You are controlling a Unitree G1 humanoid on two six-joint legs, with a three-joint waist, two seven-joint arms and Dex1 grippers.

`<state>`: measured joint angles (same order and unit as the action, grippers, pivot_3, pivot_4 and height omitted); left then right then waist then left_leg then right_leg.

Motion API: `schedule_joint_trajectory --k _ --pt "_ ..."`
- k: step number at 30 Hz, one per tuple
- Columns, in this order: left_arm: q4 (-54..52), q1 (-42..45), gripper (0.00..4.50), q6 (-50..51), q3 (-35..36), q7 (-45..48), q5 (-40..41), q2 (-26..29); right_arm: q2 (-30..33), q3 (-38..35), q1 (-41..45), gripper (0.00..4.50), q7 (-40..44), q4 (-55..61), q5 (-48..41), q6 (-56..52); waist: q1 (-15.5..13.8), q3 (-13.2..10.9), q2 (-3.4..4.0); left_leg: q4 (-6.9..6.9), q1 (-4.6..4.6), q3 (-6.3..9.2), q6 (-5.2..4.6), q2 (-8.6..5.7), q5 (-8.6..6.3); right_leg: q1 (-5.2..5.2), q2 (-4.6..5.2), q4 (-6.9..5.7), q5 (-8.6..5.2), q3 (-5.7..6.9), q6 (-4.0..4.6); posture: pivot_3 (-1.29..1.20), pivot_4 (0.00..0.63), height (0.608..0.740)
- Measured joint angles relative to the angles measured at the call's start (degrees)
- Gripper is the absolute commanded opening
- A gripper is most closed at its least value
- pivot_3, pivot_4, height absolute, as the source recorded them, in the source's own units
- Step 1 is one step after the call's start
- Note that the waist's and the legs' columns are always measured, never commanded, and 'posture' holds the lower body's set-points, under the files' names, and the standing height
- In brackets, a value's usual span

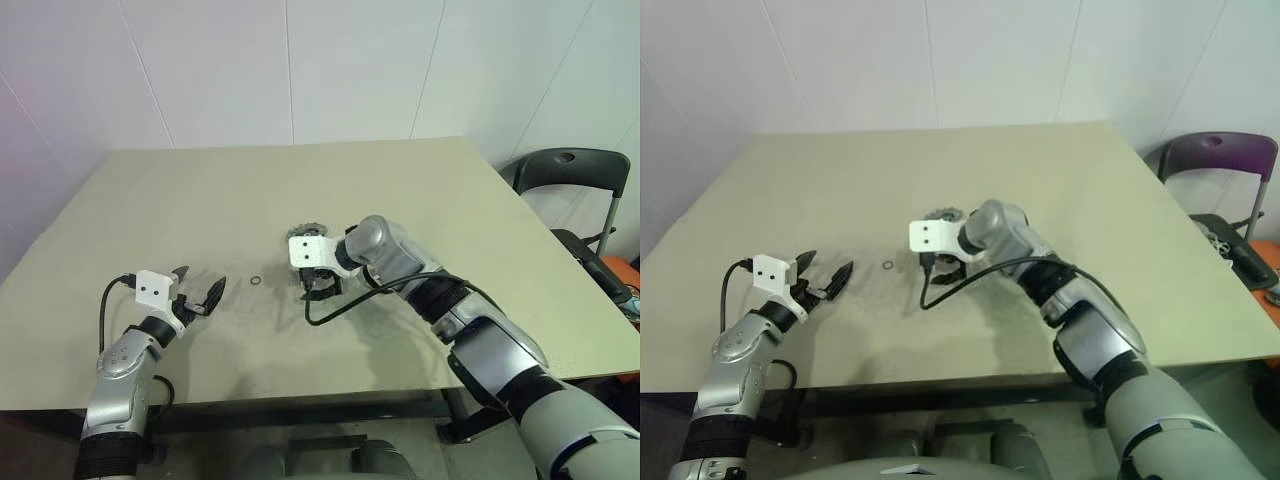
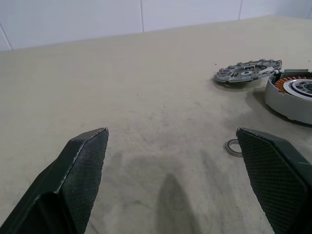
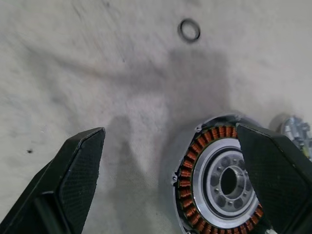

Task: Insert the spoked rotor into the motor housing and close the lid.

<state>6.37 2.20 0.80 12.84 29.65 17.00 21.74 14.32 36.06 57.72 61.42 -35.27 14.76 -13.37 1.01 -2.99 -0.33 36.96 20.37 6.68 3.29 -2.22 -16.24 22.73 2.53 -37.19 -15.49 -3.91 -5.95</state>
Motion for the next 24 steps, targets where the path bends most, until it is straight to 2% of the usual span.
schedule_joint_trajectory --k 8,24 --pt "-0.5 -0.3 4.47 0.0 0.0 -0.5 0.0 -0.4 -2.7 0.4 2.7 4.50 -2.0 -6.6 3.1 0.3 0.1 0.0 0.01 -0.01 0.00 0.01 0.00 0.00 0.00 0.02 0.00 -0.02 0.00 0.00 0.01 0.00 0.000 0.740" --pt "-0.8 -0.3 4.47 0.0 0.0 -0.6 0.0 -0.4 -2.0 0.1 5.3 4.50 1.8 -6.7 4.9 -4.4 0.2 0.0 0.03 -0.02 0.00 0.00 0.00 0.00 0.00 0.04 -0.01 -0.04 0.00 0.00 0.01 0.00 0.000 0.740"
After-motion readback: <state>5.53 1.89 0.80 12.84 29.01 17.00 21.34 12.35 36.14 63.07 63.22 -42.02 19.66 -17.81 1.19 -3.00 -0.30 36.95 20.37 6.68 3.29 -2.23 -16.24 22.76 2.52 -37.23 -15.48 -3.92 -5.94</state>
